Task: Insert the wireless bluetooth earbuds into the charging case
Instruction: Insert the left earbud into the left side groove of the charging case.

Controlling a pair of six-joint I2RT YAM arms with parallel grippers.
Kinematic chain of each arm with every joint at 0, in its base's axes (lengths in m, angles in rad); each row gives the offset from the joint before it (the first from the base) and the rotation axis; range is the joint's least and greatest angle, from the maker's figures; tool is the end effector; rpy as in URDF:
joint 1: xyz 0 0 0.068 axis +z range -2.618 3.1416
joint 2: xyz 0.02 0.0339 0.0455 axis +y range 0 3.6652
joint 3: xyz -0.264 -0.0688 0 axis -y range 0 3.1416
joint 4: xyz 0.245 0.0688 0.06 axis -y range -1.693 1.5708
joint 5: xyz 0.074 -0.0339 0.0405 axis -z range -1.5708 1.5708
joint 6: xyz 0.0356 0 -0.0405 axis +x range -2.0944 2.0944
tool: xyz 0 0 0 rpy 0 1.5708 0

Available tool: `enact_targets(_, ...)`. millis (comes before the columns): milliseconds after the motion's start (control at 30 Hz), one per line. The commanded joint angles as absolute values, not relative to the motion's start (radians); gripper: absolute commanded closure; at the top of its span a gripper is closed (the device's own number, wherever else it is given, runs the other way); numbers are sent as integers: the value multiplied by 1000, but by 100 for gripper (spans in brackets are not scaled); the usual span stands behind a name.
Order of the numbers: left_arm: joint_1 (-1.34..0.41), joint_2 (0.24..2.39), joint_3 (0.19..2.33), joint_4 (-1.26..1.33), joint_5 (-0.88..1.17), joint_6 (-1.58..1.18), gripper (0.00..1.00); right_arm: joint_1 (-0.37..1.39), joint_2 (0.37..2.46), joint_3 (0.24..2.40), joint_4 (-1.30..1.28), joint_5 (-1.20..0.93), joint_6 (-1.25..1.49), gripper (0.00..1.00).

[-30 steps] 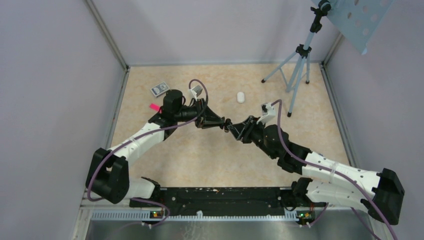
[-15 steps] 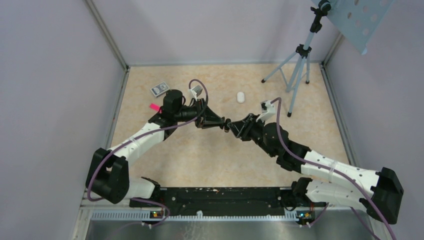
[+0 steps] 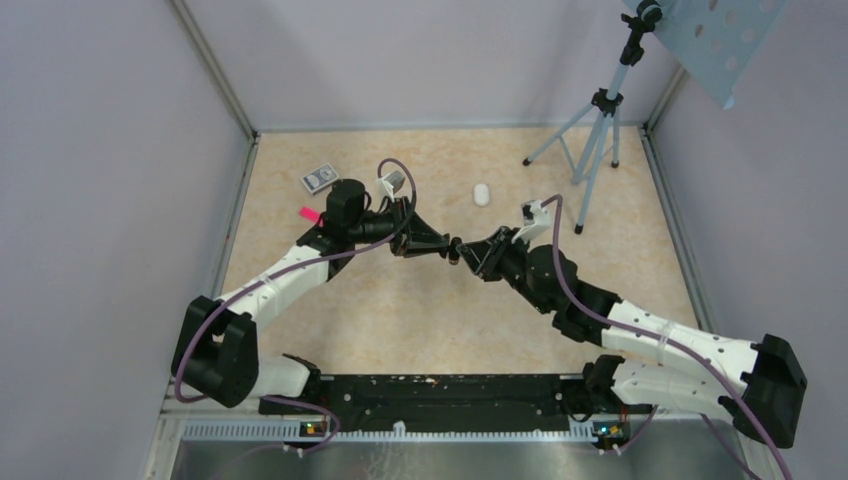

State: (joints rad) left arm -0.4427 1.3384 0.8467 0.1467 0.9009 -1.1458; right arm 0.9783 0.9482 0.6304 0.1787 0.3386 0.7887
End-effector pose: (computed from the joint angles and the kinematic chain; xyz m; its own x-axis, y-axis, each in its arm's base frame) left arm 0.2537 -0.1511 0.2751 -0.9756 -0.1635 -0.1465 0.1061 0.2330 -0.9667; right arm 0.1349 0.1793 0.2935 -0.4793 0.4862 -0.7306 -0.3670 0.6451 0.6701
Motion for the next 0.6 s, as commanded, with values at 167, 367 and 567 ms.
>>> enact_targets(167, -440, 1327, 849, 167, 915, -1137, 100, 968, 965, 685, 225, 312, 773, 87)
enact_targets(367, -440, 1322, 852, 167, 913, -1140, 100, 968, 979, 690, 222, 290, 757, 89)
enact_targets(567, -440, 1327, 853, 166, 914, -1141, 100, 969, 966, 687, 215, 298, 757, 89)
